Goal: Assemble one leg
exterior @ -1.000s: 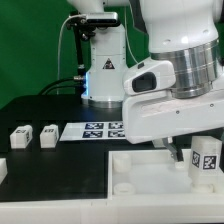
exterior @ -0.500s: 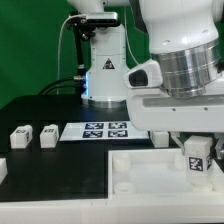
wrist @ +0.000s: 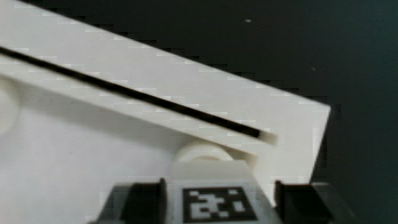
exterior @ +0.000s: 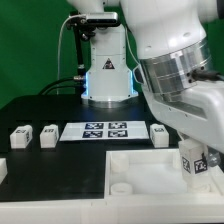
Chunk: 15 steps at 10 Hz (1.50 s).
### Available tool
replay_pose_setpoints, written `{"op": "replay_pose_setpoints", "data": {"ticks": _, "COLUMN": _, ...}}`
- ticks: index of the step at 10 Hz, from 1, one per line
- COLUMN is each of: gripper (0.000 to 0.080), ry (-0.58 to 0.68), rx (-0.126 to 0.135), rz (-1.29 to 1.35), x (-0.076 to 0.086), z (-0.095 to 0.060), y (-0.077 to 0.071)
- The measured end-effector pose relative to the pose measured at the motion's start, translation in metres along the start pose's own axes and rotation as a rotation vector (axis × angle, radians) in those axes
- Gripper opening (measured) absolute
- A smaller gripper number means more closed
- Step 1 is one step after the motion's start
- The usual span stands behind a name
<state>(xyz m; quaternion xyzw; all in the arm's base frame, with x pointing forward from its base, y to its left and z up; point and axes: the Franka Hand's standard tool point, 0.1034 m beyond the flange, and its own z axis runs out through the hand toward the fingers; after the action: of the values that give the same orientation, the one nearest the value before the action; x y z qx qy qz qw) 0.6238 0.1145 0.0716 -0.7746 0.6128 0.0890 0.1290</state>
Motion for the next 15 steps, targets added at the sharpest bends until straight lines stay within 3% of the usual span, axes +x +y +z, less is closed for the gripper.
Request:
{"op": "replay_pose_setpoints", "data": {"ticks": 1, "gripper": 0.0291, "ry": -0.001, "rx": -0.002, "rz": -0.022, "x": -0.001, "z": 0.001, "y": 0.001}}
{"op": "replay_pose_setpoints", "data": {"ticks": 4, "gripper": 0.0609, "ry": -0.001, "rx": -0.002, "rz": -0.081, "x": -0.001, "z": 0.001, "y": 0.001}}
{"op": "replay_pose_setpoints", "data": {"ticks": 6, "gripper": 0.0641, "ry": 0.001, "rx": -0.077, "rz": -0.484, "x": -0.004, "z": 0.004, "y": 0.011}}
{"op": "replay_pose_setpoints", "data": {"ticks": 7, "gripper": 0.0647, "ry": 0.017, "rx": -0.095, "rz": -0.597, "x": -0.005, "z": 0.003, "y": 0.011}}
{"op": "replay_pose_setpoints", "data": {"ticks": 10, "gripper": 0.0649, "ry": 0.016, "rx": -0.108, "rz": -0.874, "x": -0.003, "z": 0.004, "y": 0.011}}
{"op": "replay_pose_setpoints", "data": {"ticks": 11, "gripper": 0.0649, "ry": 0.051, "rx": -0.156, "rz": -1.099, "x": -0.004, "z": 0.003, "y": 0.011}}
{"op": "replay_pose_setpoints", "data": {"ticks": 12, "gripper": 0.0649, "ry": 0.054, "rx": -0.169, "rz": -1.249, "x": -0.004, "z": 0.001, "y": 0.009}}
{"op": "replay_pose_setpoints", "data": {"ticks": 14, "gripper": 0.0649, "ry": 0.056, "rx": -0.173, "rz": -1.541, "x": 0.01, "z": -0.002, "y": 0.005}}
{"op": "replay_pose_setpoints", "data": {"ticks": 15, "gripper": 0.0649, "ry": 0.061, "rx": -0.167, "rz": -1.486, "x": 0.011, "z": -0.002, "y": 0.005}}
